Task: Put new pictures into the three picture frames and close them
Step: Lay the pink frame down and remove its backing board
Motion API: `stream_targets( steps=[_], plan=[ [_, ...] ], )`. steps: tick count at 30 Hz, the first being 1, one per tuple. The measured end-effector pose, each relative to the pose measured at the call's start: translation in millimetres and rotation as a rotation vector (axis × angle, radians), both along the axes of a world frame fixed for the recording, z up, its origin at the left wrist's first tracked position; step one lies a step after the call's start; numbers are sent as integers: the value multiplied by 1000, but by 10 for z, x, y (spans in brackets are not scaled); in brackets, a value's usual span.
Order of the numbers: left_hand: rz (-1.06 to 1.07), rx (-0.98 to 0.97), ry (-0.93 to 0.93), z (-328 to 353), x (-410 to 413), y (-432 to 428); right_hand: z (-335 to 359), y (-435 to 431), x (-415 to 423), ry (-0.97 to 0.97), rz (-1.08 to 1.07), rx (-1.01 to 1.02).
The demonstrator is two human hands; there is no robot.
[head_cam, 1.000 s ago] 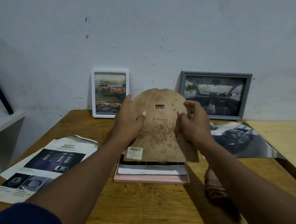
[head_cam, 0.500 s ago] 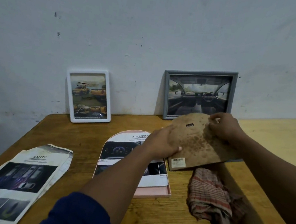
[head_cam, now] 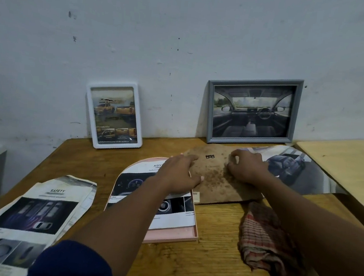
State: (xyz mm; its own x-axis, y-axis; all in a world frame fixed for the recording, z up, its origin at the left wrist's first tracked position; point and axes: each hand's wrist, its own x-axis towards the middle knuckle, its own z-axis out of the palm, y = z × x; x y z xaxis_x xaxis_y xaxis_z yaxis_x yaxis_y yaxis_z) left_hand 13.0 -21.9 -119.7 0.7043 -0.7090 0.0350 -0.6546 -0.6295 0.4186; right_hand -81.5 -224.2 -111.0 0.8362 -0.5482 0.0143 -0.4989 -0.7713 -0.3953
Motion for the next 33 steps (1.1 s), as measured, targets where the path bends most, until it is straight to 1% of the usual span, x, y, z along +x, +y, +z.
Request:
stream_targets(
  steps=[2,5,9,11,13,16,20,22,27,31,33],
  plan=[
    [27,-40,13,5,-1,135,0,105,58,35,11,-42],
    [103,-130,-16,44,23,374,46,347,157,-48,68,-114],
    [219,-179,-38,16,179,786,122,845,310,-113,295,28],
    [281,-168,-42,-27,250,1014,97,1092,376,-67,393,84],
    [316,-126,-48,-76,293,1234,40,1273,415,14,449,59],
    [323,-106,-12,-153,271,1496,-41,1403,408,30,451,-24],
    [348,-117,-32,-211,169,1601,-96,1515,319,-22,447,-140],
    [346,-110,-51,-209,170,1602,-93,1556,294,-60,445,-146],
    [351,-16,-102,-203,259,1687,-103,1627,344,-220,355,60],
    [374,-18,-140,-204,281,1721,-104,1701,432,-364,317,105],
    [372,-29,-147,-199,268,1708,-78,1730,468,-441,324,215]
  ],
)
